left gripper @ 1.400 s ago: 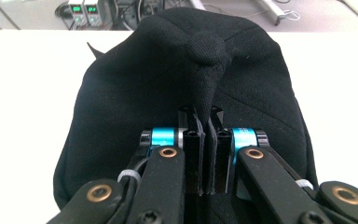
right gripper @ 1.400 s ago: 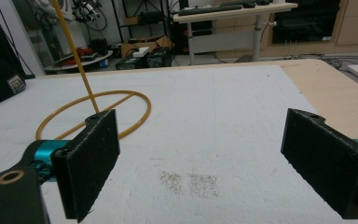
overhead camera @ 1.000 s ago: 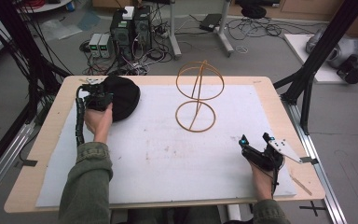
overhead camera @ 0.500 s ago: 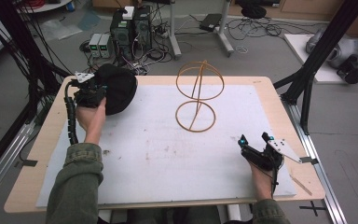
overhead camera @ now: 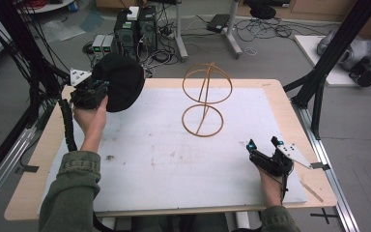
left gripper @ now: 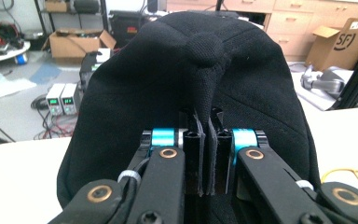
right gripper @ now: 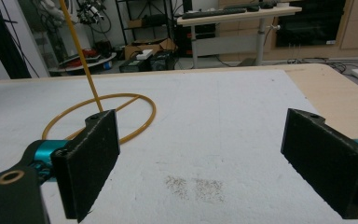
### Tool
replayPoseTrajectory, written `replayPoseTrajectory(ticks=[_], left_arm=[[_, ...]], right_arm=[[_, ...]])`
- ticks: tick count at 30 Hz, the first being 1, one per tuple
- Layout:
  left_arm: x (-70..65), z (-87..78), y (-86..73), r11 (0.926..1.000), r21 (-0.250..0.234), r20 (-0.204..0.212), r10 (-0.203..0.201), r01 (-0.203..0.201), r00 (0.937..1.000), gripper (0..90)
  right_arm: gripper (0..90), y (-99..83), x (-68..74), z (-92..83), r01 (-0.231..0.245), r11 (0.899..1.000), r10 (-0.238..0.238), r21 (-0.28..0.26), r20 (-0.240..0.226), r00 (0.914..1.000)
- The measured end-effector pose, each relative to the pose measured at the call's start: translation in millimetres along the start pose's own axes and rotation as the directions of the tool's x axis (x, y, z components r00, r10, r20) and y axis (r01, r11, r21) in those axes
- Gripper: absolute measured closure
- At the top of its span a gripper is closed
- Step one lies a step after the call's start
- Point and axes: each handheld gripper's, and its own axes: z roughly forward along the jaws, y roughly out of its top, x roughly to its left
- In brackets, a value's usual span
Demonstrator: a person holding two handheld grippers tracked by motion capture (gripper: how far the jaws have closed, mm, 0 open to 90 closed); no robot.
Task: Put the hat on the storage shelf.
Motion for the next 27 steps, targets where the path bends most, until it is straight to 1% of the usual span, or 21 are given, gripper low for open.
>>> replayPoseTrajectory(ticks=[1, 5, 7, 12, 14, 17, 22, 26, 27], left_arm=[[-0.3, -2.1, 2.2, 0.9999, -0.008, 0.000, 0.006, -0.006, 1.0000, 86.9], [-1.1, -9.1, 11.5, 0.9993, -0.030, 0.000, 0.024, -0.024, 0.9997, 86.9], [-0.8, -13.6, 15.6, 0.9981, -0.058, 0.008, 0.024, -0.024, 0.9997, 86.9], [-0.8, -21.0, 22.2, 0.9949, -0.098, 0.018, 0.023, -0.022, 0.9996, 86.9], [-1.6, -24.0, 24.0, 0.9927, -0.119, 0.032, 0.024, -0.020, 0.9992, 86.9], [-4.8, -27.5, 27.1, 0.9888, -0.149, 0.052, 0.025, -0.017, 0.9984, 86.9], [-11.3, -31.7, 33.8, 0.9840, -0.177, 0.084, 0.034, -0.018, 0.9959, 86.9], [-16.9, -32.9, 38.3, 0.9816, -0.190, 0.109, 0.042, -0.021, 0.9932, 86.9], [-18.8, -32.9, 39.1, 0.9808, -0.194, 0.115, 0.040, -0.017, 0.9926, 86.9]], right_arm=[[10.6, 0.0, 0.4, -0.2, -0.005, 1.000, 0.005, 0.003, -0.001, 1.0000], [10.6, 0.3, 0.4, -0.1, -0.002, 1.000, 0.002, 0.001, 0.001, 1.0000], [10.7, 0.5, 0.4, -0.1, 0.000, 1.000, 0.000, -0.002, 0.000, 1.0000], [10.6, 0.8, 1.1, 0.0, 0.002, 1.000, -0.002, -0.004, -0.001, 1.0000], [10.6, 1.0, 2.4, -0.5, -0.008, 1.000, 0.008, 0.001, -0.004, 1.0000], [10.6, 1.1, 2.4, -0.6, -0.005, 1.000, 0.005, -0.002, -0.004, 1.0000], [10.6, 1.2, 2.6, -0.7, -0.005, 1.000, 0.005, -0.003, -0.004, 1.0000], [10.7, 1.4, 2.7, -0.9, -0.005, 1.000, 0.005, -0.004, -0.007, 1.0000], [10.6, 1.5, 2.3, -0.9, 0.002, 1.000, -0.002, -0.008, -0.007, 1.0000]])
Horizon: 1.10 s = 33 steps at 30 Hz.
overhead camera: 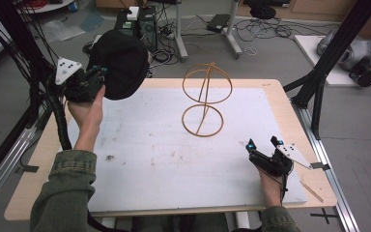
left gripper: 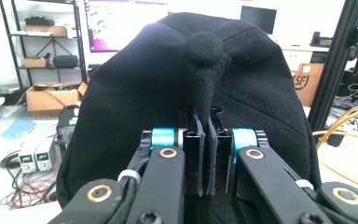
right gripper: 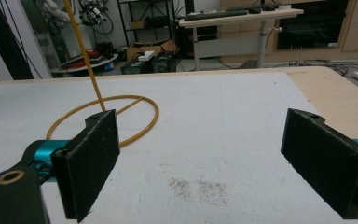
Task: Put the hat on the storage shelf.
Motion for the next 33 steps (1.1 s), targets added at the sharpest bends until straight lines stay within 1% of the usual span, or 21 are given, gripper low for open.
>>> replayPoseTrajectory(ticks=[2, 3, 4, 6, 7, 9, 10, 11, 13, 14, 16, 20, 24, 25, 26, 27, 31, 33], left_arm=[[-3.7, 1.2, 1.3, 0.9999, -0.013, 0.019, -0.004, 0.004, 0.9998, 86.9], [-6.3, 2.0, 1.7, 0.9998, -0.017, 0.025, -0.005, 0.005, 0.9997, 86.8], [-8.8, 3.1, 2.0, 0.9998, -0.018, 0.039, -0.001, 0.002, 0.9993, 86.9], [-15.3, 5.8, 3.0, 0.9998, -0.019, 0.051, 0.003, -0.002, 0.9987, 86.8], [-18.3, 7.3, 3.6, 0.9998, -0.021, 0.060, 0.005, -0.004, 0.9982, 86.9], [-24.4, 10.2, 5.1, 0.9996, -0.026, 0.079, 0.004, -0.002, 0.9969, 86.8], [-26.4, 11.4, 5.5, 0.9996, -0.029, 0.083, 0.001, 0.002, 0.9965, 86.8], [-29.6, 13.9, 6.3, 0.9998, -0.021, 0.091, -0.001, 0.002, 0.9959, 86.8], [-34.6, 17.3, 7.3, 0.9999, -0.013, 0.095, 0.009, -0.008, 0.9954, 86.8], [-37.5, 18.7, 8.0, 0.9998, -0.014, 0.098, 0.013, -0.012, 0.9951, 86.9], [-43.6, 21.5, 9.5, 0.9997, -0.022, 0.113, 0.011, -0.008, 0.9935, 86.8], [-52.9, 26.4, 12.9, 0.9997, -0.022, 0.137, 0.011, -0.008, 0.9906, 86.8], [-63.3, 35.9, 15.7, 1.0000, -0.001, 0.153, -0.002, 0.002, 0.9882, 86.8], [-67.8, 39.4, 16.8, 1.0000, -0.002, 0.161, -0.005, 0.006, 0.9869, 86.8], [-71.2, 41.9, 17.5, 1.0000, -0.002, 0.169, -0.007, 0.007, 0.9857, 86.8], [-74.9, 44.3, 18.2, 0.9999, -0.002, 0.174, -0.010, 0.011, 0.9846, 86.8], [-88.6, 53.9, 19.8, 1.0000, 0.007, 0.197, -0.004, 0.003, 0.9803, 86.8], [-94.0, 57.5, 19.9, 0.9999, 0.014, 0.205, -0.009, 0.006, 0.9788, 86.8]], right_arm=[[10.8, 0.0, 1.1, -0.9, -0.011, 1.000, 0.011, 0.003, -0.002, 0.9999], [10.8, 0.2, 0.6, -1.0, 0.005, 1.000, -0.005, -0.004, -0.002, 1.0000], [10.7, 0.2, 1.1, -1.1, 0.004, 1.000, -0.004, -0.007, -0.002, 1.0000], [10.7, 0.8, 0.7, -1.6, 0.007, 1.000, -0.007, -0.006, -0.007, 1.0000], [10.7, 0.9, 0.4, -1.9, 0.000, 1.000, 0.000, -0.006, -0.008, 1.0000], [10.8, 0.9, -0.6, -2.0, -0.003, 1.000, 0.003, -0.005, -0.006, 1.0000], [10.8, 0.6, -1.2, -1.7, 0.003, 1.000, -0.003, -0.008, -0.004, 1.0000], [10.8, 0.4, -1.0, -1.7, 0.002, 1.000, -0.002, -0.008, -0.004, 1.0000], [10.8, 0.3, -1.0, -1.8, 0.006, 1.000, -0.006, -0.009, -0.003, 1.0000], [10.8, 0.2, -0.4, -2.3, -0.003, 1.000, 0.003, -0.004, -0.006, 1.0000], [10.8, 0.5, -1.1, -2.7, 0.004, 1.000, -0.004, -0.007, -0.004, 1.0000], [10.8, 1.1, -2.0, -3.5, -0.003, 1.000, 0.003, -0.011, -0.006, 1.0000], [10.8, 1.2, -2.2, -3.0, 0.000, 1.000, 0.000, -0.009, -0.006, 1.0000], [10.8, 1.3, -2.6, -3.0, 0.005, 1.000, -0.005, -0.007, -0.008, 1.0000], [10.8, 1.5, -2.3, -3.0, -0.005, 1.000, 0.005, -0.011, -0.008, 1.0000], [10.8, 2.1, -3.1, -3.5, -0.003, 1.000, 0.003, -0.012, -0.007, 1.0000], [10.8, 2.5, -4.5, -4.2, -0.011, 1.000, 0.011, -0.015, -0.006, 0.9999], [10.8, 2.2, -4.7, -3.8, -0.009, 1.000, 0.009, -0.014, -0.008, 0.9999]])
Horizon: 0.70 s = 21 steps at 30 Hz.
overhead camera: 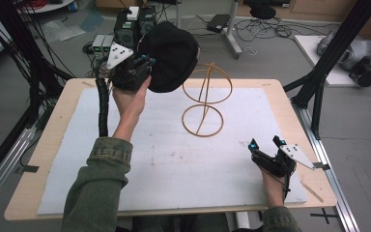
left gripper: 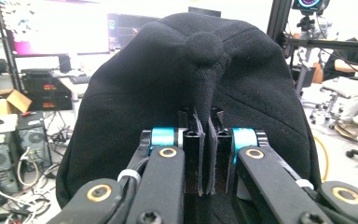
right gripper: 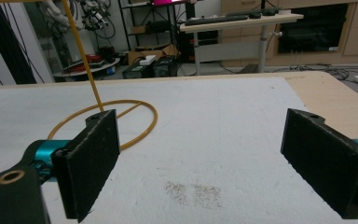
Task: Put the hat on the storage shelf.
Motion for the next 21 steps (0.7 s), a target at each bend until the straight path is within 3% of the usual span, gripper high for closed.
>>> replayPoseTrajectory(ticks=[3, 13, 21], left_arm=[[-10.3, 9.7, 0.4, 0.9998, -0.003, 0.024, -0.019, 0.019, 0.9995, 86.8], [-42.7, 37.5, 3.8, 0.9999, 0.004, 0.104, -0.015, 0.015, 0.9945, 86.8], [-52.0, 47.7, 1.2, 0.9995, 0.024, 0.127, -0.025, 0.022, 0.9915, 86.8]], right_arm=[[10.8, -0.4, -0.3, -0.2, 0.007, 1.000, -0.007, 0.002, -0.004, 1.0000], [10.8, -0.9, 1.3, 0.1, 0.011, 1.000, -0.011, 0.005, -0.012, 0.9999], [10.8, -1.1, 0.0, -0.8, 0.016, 1.000, -0.016, 0.000, -0.012, 0.9998]])
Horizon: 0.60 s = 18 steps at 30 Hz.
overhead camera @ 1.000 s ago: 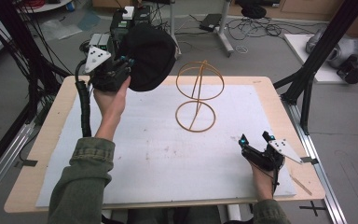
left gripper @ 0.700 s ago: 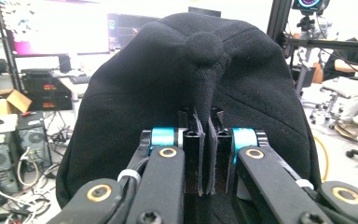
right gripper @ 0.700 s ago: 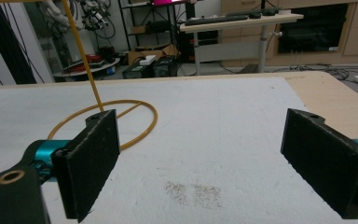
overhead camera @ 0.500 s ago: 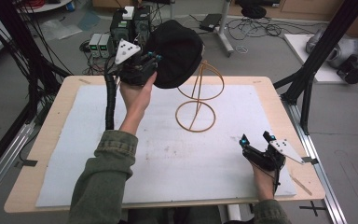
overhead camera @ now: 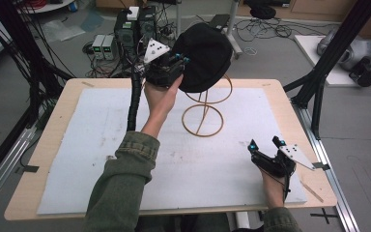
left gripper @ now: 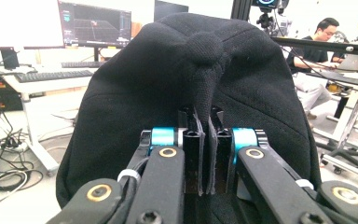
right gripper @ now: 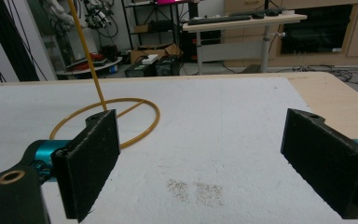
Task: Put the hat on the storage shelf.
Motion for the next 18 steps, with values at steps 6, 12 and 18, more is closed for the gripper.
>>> replayPoseTrajectory(ticks=[6, 12, 18], left_arm=[[0.3, 7.9, -1.0, 0.9994, 0.031, 0.007, -0.016, 0.016, 0.9998, 86.7], [-2.8, 21.1, -3.1, 0.9951, 0.097, 0.021, -0.022, 0.020, 0.9995, 86.4], [-7.1, 33.5, -2.1, 0.9900, 0.141, 0.018, -0.010, 0.007, 0.9998, 86.2]], right_arm=[[10.8, -0.4, 0.9, 0.0, -0.007, 1.000, 0.007, 0.004, -0.003, 1.0000], [10.8, -0.1, 1.4, 0.9, 0.004, 1.000, -0.004, 0.002, -0.005, 1.0000], [10.8, 0.4, 0.6, 0.4, 0.001, 1.000, -0.001, -0.001, -0.006, 1.0000]])
